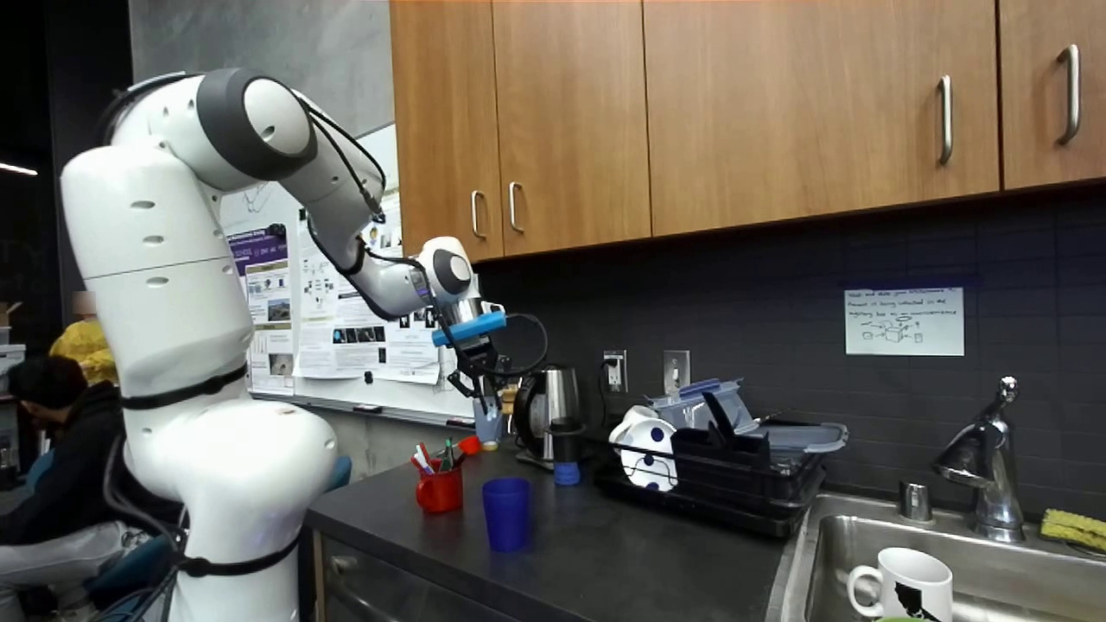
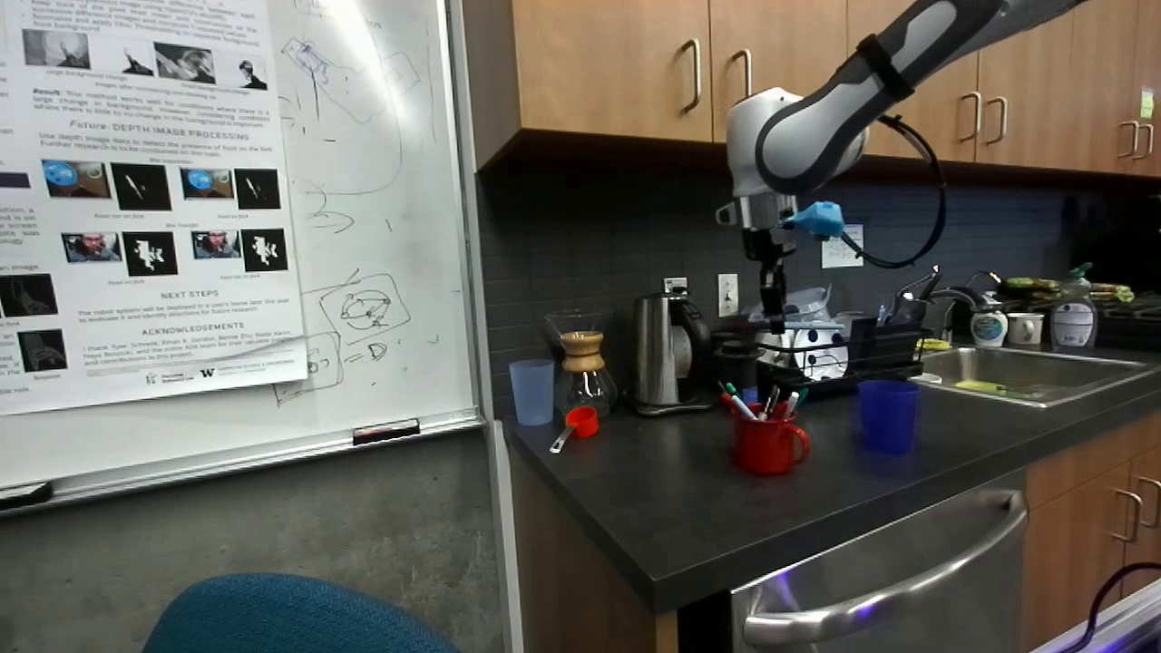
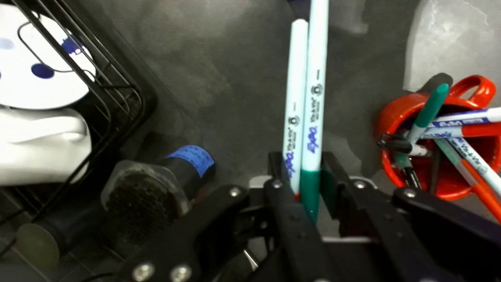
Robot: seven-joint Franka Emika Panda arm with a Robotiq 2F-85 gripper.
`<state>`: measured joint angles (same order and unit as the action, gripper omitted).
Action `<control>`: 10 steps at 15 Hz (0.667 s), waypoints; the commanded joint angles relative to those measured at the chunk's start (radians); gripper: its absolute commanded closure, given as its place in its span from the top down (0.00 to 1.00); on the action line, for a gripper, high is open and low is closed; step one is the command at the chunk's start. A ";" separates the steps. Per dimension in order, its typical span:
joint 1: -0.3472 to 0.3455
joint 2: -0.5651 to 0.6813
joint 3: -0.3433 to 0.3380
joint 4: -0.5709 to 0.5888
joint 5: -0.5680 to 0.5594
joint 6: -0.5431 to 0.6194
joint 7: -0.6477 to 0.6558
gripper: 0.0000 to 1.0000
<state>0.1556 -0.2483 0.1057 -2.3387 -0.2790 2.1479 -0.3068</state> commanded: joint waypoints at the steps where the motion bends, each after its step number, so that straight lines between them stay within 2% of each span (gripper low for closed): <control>1: -0.040 -0.040 -0.040 -0.038 -0.005 0.013 -0.021 0.06; 10: -0.081 -0.040 -0.084 -0.068 0.001 0.023 -0.009 0.06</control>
<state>0.0838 -0.2579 0.0240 -2.3777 -0.2791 2.1555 -0.3116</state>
